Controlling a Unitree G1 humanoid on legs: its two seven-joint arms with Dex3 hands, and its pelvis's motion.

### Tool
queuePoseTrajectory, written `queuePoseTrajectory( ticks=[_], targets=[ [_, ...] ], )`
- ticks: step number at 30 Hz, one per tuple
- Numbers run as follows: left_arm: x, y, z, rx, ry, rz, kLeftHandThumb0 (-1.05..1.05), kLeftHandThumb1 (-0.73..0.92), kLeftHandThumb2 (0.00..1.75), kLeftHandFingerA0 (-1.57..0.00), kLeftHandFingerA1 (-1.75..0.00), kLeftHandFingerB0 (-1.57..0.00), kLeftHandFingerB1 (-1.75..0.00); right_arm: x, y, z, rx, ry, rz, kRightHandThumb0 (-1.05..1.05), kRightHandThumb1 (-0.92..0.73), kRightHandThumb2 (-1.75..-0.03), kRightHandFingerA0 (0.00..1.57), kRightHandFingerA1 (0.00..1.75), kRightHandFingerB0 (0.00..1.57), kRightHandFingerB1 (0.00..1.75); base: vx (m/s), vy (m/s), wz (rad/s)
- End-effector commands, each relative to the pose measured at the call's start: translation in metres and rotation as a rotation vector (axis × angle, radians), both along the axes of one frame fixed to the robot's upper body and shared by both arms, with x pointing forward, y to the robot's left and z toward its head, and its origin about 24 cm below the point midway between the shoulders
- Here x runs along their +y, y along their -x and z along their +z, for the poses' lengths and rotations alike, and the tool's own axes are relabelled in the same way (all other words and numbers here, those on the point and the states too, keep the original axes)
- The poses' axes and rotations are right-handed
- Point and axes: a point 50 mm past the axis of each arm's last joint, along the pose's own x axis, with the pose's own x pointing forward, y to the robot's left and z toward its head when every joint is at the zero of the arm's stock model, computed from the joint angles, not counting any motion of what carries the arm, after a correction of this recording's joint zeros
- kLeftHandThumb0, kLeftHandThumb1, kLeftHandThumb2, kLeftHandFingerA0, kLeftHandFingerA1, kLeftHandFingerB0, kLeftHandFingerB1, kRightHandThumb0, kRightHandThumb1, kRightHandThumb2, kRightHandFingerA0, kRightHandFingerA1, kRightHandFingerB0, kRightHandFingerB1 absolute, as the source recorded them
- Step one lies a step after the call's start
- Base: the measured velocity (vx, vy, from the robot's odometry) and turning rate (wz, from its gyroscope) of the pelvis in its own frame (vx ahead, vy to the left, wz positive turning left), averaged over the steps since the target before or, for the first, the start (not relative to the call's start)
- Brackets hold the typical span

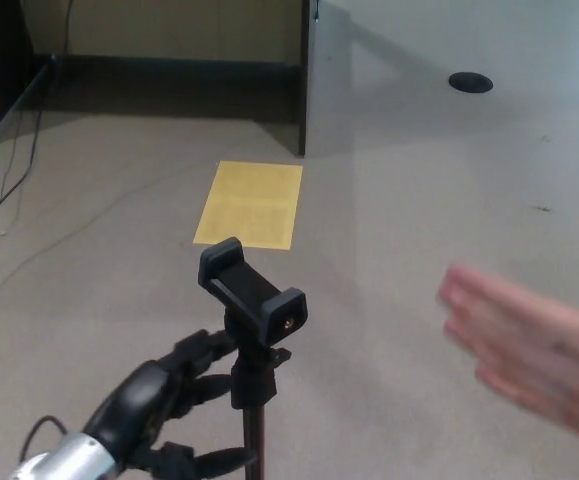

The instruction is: There is a tripod standing in front of the robot and the robot extends its left arm to grab it. It lifts the tripod and passes it to a person.

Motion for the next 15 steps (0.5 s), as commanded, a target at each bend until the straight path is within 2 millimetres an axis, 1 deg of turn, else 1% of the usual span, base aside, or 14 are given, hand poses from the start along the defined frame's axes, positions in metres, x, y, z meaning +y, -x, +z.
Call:
queuePoseTrajectory(
  ticks=[1,3,4,5,8,10,11,12,13,14,15],
  targets=[
    [-0.009,-0.001,-0.004,0.030,-0.004,-0.024,-0.51,0.41,0.54,-0.13,-0.32,-0.05,-0.22,-0.001,-0.003,0.001,0.009,-0.005,0.001,-0.36,-0.67,-0.61,0.64,0.42,0.26,0.30,0.00,0.000,0.00],
    [-0.015,-0.002,-0.005,0.030,-0.003,-0.032,-0.51,0.42,0.54,-0.16,-0.33,-0.06,-0.22,0.000,-0.004,0.002,0.005,-0.008,0.007,-0.36,-0.67,-0.61,0.64,0.43,0.25,0.30,0.00,0.000,0.00],
    [-0.017,-0.003,-0.005,0.030,-0.002,-0.031,-0.55,0.37,0.67,-0.13,-0.40,-0.06,-0.21,0.001,-0.006,0.003,0.001,-0.013,0.010,-0.36,-0.67,-0.61,0.63,0.42,0.26,0.30,0.00,0.000,0.00],
    [-0.018,-0.004,-0.005,0.032,0.005,-0.030,-0.55,0.36,0.68,-0.15,-0.41,-0.06,-0.22,0.002,-0.006,0.003,0.000,-0.014,0.011,-0.36,-0.67,-0.61,0.60,0.40,0.27,0.30,0.00,0.000,0.00],
    [-0.021,-0.005,-0.008,0.039,0.012,-0.028,-0.56,0.36,0.67,-0.13,-0.40,-0.06,-0.22,0.003,-0.007,0.002,0.005,-0.010,0.016,-0.36,-0.67,-0.60,0.60,0.40,0.26,0.30,0.00,0.000,0.00],
    [-0.023,-0.008,-0.010,0.054,0.002,-0.012,-0.58,0.36,0.67,-0.12,-0.40,-0.07,-0.23,0.004,-0.007,0.002,0.001,-0.002,0.029,-0.37,-0.66,-0.61,0.64,0.42,0.26,0.30,0.00,0.000,0.00],
    [-0.024,-0.010,-0.011,0.061,-0.005,-0.002,-0.58,0.36,0.67,-0.12,-0.40,-0.07,-0.22,0.005,-0.007,0.002,-0.003,-0.004,0.033,-0.36,-0.67,-0.61,0.66,0.45,0.26,0.30,0.00,0.000,0.00],
    [-0.024,-0.012,-0.012,0.071,-0.004,0.005,-0.52,0.41,0.53,-0.17,-0.34,-0.06,-0.22,0.006,-0.007,0.002,-0.008,-0.010,0.034,-0.35,-0.67,-0.60,0.69,0.53,0.26,0.30,0.00,0.000,0.00],
    [-0.025,-0.014,-0.013,0.082,0.001,0.012,-0.52,0.41,0.53,-0.17,-0.34,-0.06,-0.22,0.006,-0.007,0.002,-0.012,-0.017,0.032,-0.35,-0.67,-0.60,0.69,0.53,0.26,0.30,0.00,0.000,0.00],
    [-0.025,-0.016,-0.014,0.090,0.001,0.020,-0.56,0.36,0.66,-0.13,-0.41,-0.07,-0.21,0.007,-0.007,0.002,-0.011,-0.019,0.032,-0.36,-0.67,-0.62,0.71,0.55,0.27,0.30,0.00,0.000,0.00],
    [-0.026,-0.019,-0.015,0.088,-0.016,0.032,-0.57,0.37,0.67,-0.15,-0.41,-0.06,-0.22,0.007,-0.007,0.002,-0.015,-0.021,0.038,-0.36,-0.67,-0.61,0.71,0.54,0.27,0.30,0.00,0.000,0.00]
  ],
)
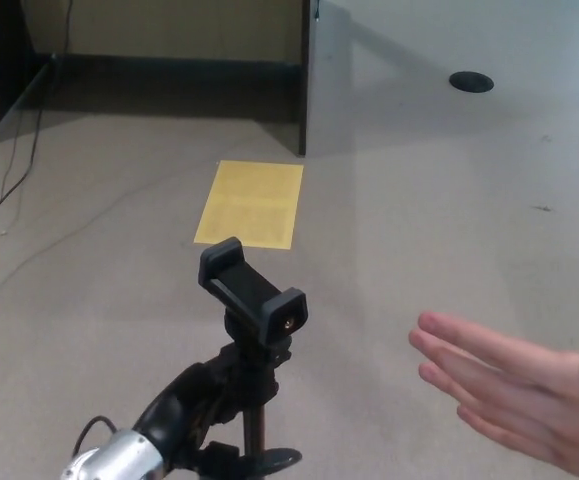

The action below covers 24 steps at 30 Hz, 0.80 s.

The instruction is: There is a tripod standing in front of the robot and the robot extends its left arm to grab it. It lifts the tripod and passes it to a person.

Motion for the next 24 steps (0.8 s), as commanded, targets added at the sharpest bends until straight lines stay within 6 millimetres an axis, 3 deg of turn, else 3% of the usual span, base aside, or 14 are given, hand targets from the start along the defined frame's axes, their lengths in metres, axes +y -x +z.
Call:
queuePoseTrajectory(
  ticks=[1,2,5,6,7,8,10,11,14,18,19,20,21,24],
  targets=[
    [0.002,-0.011,-0.005,0.040,-0.050,0.066,-0.58,0.37,0.67,-0.15,-0.41,-0.06,-0.23,0.001,0.001,0.000,-0.005,-0.013,0.011,-0.36,-0.67,-0.60,0.69,0.53,0.27,0.30,0.00,0.000,0.00],
    [0.001,-0.015,-0.004,0.050,-0.045,0.094,-0.30,0.17,0.79,-0.03,-0.48,0.00,-0.47,0.001,0.000,0.001,-0.007,-0.018,0.011,-0.36,-0.67,-0.60,0.68,0.51,0.27,0.30,0.00,0.000,0.00],
    [0.000,-0.022,-0.006,0.075,-0.019,0.154,-0.31,0.17,0.80,-0.03,-0.47,0.00,-0.47,0.001,-0.001,0.002,-0.009,-0.024,0.012,-0.37,-0.67,-0.60,0.67,0.52,0.26,0.30,0.00,0.000,0.00],
    [0.000,-0.024,-0.007,0.073,-0.022,0.169,-0.31,0.19,0.81,-0.04,-0.47,0.00,-0.47,0.002,-0.002,0.002,-0.008,-0.031,0.008,-0.28,-0.49,-0.96,0.57,0.68,0.11,0.47,0.00,0.000,0.00],
    [0.000,-0.025,-0.008,0.073,-0.026,0.177,-0.31,0.19,0.81,-0.04,-0.47,0.00,-0.47,0.002,-0.002,0.002,-0.008,-0.034,0.005,-0.28,-0.49,-0.96,0.57,0.68,0.11,0.47,0.00,0.000,0.00],
    [0.001,-0.026,-0.009,0.073,-0.017,0.183,-0.31,0.20,0.81,-0.03,-0.47,0.00,-0.47,0.002,-0.003,0.003,-0.006,-0.035,0.005,-0.37,-0.68,-0.60,0.64,0.48,0.26,0.30,0.00,0.000,0.00],
    [0.000,-0.028,-0.012,0.085,-0.011,0.203,-0.30,0.24,0.83,-0.03,-0.47,0.00,-0.47,0.002,-0.004,0.003,-0.003,-0.030,0.003,-0.36,-0.67,-0.61,0.63,0.45,0.25,0.30,0.00,0.000,0.00],
    [-0.001,-0.028,-0.013,0.088,-0.011,0.212,-0.60,0.40,0.67,-0.24,-0.42,-0.08,-0.30,0.002,-0.004,0.003,-0.004,-0.030,0.001,-0.36,-0.67,-0.61,0.63,0.45,0.26,0.30,0.00,0.000,0.00],
    [-0.002,-0.029,-0.015,0.079,-0.033,0.224,-0.60,0.41,0.69,-0.27,-0.43,-0.07,-0.33,0.003,-0.006,0.003,-0.001,-0.029,-0.004,-0.37,-0.67,-0.61,0.61,0.42,0.26,0.30,0.00,0.000,0.00],
    [-0.009,-0.027,-0.015,0.048,0.005,0.236,-0.27,0.75,0.63,-0.84,-0.48,-0.39,-0.34,0.003,-0.008,0.005,-0.014,-0.026,0.005,-0.37,-0.67,-0.61,0.65,0.45,0.26,0.30,0.00,0.000,0.00],
    [-0.009,-0.027,-0.015,0.033,-0.001,0.229,-0.27,0.75,0.63,-0.84,-0.48,-0.39,-0.34,0.003,-0.009,0.005,-0.012,-0.024,0.006,-0.37,-0.67,-0.61,0.65,0.45,0.26,0.30,0.00,0.000,0.00],
    [-0.011,-0.026,-0.015,0.016,-0.009,0.201,-0.19,0.81,0.64,-0.93,-0.52,-0.54,-0.39,0.002,-0.009,0.006,-0.011,-0.018,0.012,-0.28,-0.50,-0.97,0.57,0.68,0.10,0.46,0.00,0.000,0.00],
    [-0.013,-0.024,-0.015,0.013,-0.006,0.190,-0.10,0.85,0.65,-1.01,-0.60,-0.78,-0.50,0.001,-0.009,0.006,-0.009,-0.012,0.013,-0.36,-0.68,-0.62,0.63,0.42,0.25,0.30,0.00,0.000,0.00],
    [-0.015,-0.023,-0.014,0.002,-0.004,0.179,-0.08,0.85,0.65,-1.00,-0.66,-0.82,-0.55,0.001,-0.010,0.006,-0.009,-0.007,0.013,-0.37,-0.68,-0.62,0.63,0.43,0.25,0.30,0.00,0.000,0.00]
  ],
)
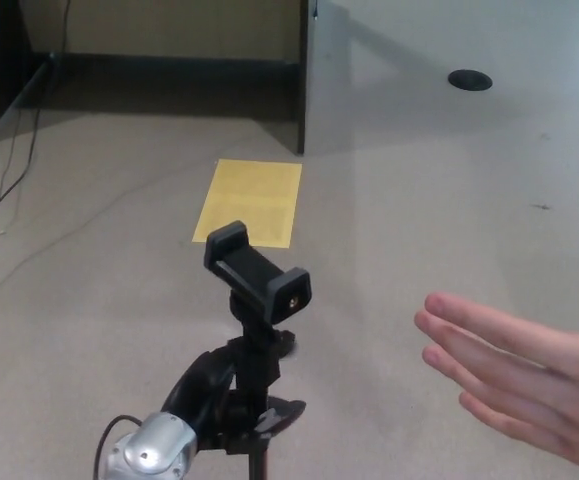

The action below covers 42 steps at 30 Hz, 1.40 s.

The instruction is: There is a tripod standing in front of the robot and the robot extends its left arm to grab it. It lifts the tripod and passes it to a person.

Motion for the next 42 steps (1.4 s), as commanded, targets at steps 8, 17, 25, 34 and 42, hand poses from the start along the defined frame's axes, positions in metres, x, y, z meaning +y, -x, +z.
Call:
queuePoseTrajectory(
  ticks=[8,17,25,34,42],
  targets=[
    [-0.005,0.009,0.007,-0.097,0.041,-0.019,-0.04,0.90,0.70,-0.78,-1.32,-0.65,-1.08,-0.004,-0.001,0.001,0.016,0.027,0.007,-0.38,-0.68,-0.61,0.64,0.42,0.26,0.30,0.00,0.000,0.00],
    [-0.009,0.009,0.027,-0.196,0.079,-0.049,-0.04,0.91,0.70,-0.81,-1.34,-0.70,-1.09,-0.005,-0.002,0.002,0.027,0.029,0.005,-0.38,-0.68,-0.61,0.62,0.41,0.26,0.30,0.00,0.000,0.00],
    [-0.021,0.006,0.087,-0.360,0.243,-0.107,-0.02,0.88,0.73,-0.89,-1.26,-0.74,-1.07,-0.009,-0.001,0.002,0.037,0.030,-0.009,-0.37,-0.68,-0.60,0.59,0.40,0.28,0.31,0.00,0.000,0.00],
    [-0.041,0.007,0.175,-0.578,0.290,-0.226,-0.08,0.78,0.79,-1.03,-1.15,-0.85,-1.01,-0.010,0.001,0.001,0.046,0.047,0.006,-0.39,-0.69,-0.60,0.61,0.42,0.30,0.31,0.00,0.000,0.00],
    [-0.073,0.020,0.256,-0.738,0.305,-0.358,-0.14,0.74,0.74,-1.06,-1.16,-0.86,-1.02,-0.009,-0.003,0.003,0.042,0.046,0.006,-0.39,-0.68,-0.61,0.60,0.40,0.32,0.31,0.00,0.000,0.00]
  ],
)
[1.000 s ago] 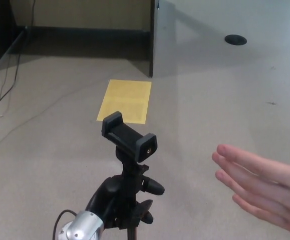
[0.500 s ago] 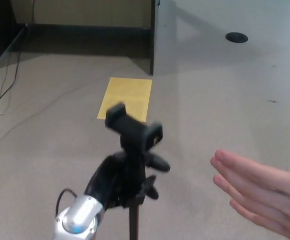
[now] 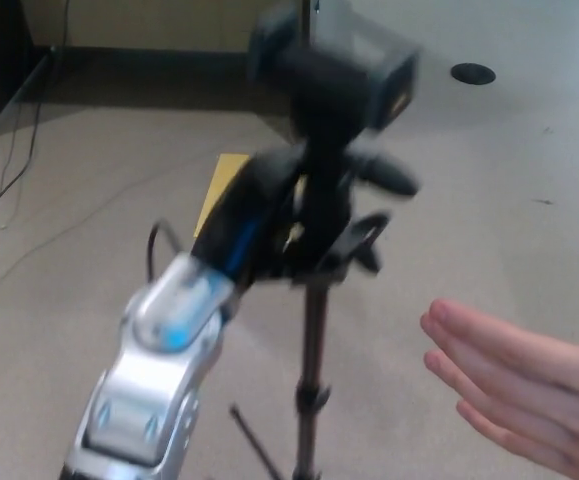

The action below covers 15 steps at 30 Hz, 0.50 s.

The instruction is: There is a tripod standing in front of the robot and the robot extends its left arm to grab it. It lifts the tripod and passes it to a person.

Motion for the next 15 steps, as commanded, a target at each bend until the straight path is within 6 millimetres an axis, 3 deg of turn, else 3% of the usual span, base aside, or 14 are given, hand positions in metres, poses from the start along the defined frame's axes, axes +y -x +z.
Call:
queuePoseTrajectory(
  ticks=[1,4,5,11,12,15],
  targets=[
    [-0.020,0.011,0.051,-0.066,0.026,-0.096,-0.14,0.74,0.74,-1.06,-1.16,-0.86,-1.02,-0.007,-0.002,0.003,0.010,0.023,-0.008,-0.39,-0.68,-0.61,0.60,0.40,0.32,0.31,0.00,0.000,0.00],
    [-0.030,0.016,0.074,-0.129,0.052,-0.139,-0.10,0.73,0.74,-1.05,-1.16,-0.87,-1.00,-0.006,-0.004,0.005,0.004,0.021,-0.004,-0.38,-0.69,-0.60,0.60,0.41,0.32,0.31,0.00,0.000,0.00],
    [-0.040,0.023,0.092,-0.161,0.055,-0.160,-0.12,0.73,0.75,-1.04,-1.18,-0.87,-1.01,-0.006,-0.005,0.005,0.006,0.021,-0.007,-0.38,-0.70,-0.63,0.64,0.44,0.31,0.31,0.00,0.000,0.00],
    [-0.065,0.043,0.124,-0.150,0.107,-0.257,-0.10,0.71,0.78,-1.05,-1.21,-0.86,-1.00,-0.005,-0.003,0.003,0.015,0.017,-0.009,-0.39,-0.70,-0.61,0.62,0.40,0.32,0.32,0.00,0.000,0.00],
    [-0.069,0.048,0.128,-0.149,0.117,-0.274,-0.15,0.69,0.77,-1.04,-1.23,-0.86,-1.00,-0.005,-0.003,0.003,0.017,0.021,-0.008,-0.48,-0.57,-0.81,0.53,0.52,0.27,0.42,0.00,0.000,0.00],
    [-0.084,0.069,0.141,-0.140,0.143,-0.341,-0.16,0.70,0.75,-1.03,-1.25,-0.86,-1.02,-0.004,-0.003,0.001,0.024,0.028,-0.007,-0.48,-0.57,-0.82,0.53,0.52,0.28,0.43,0.00,0.000,0.00]
  ],
)
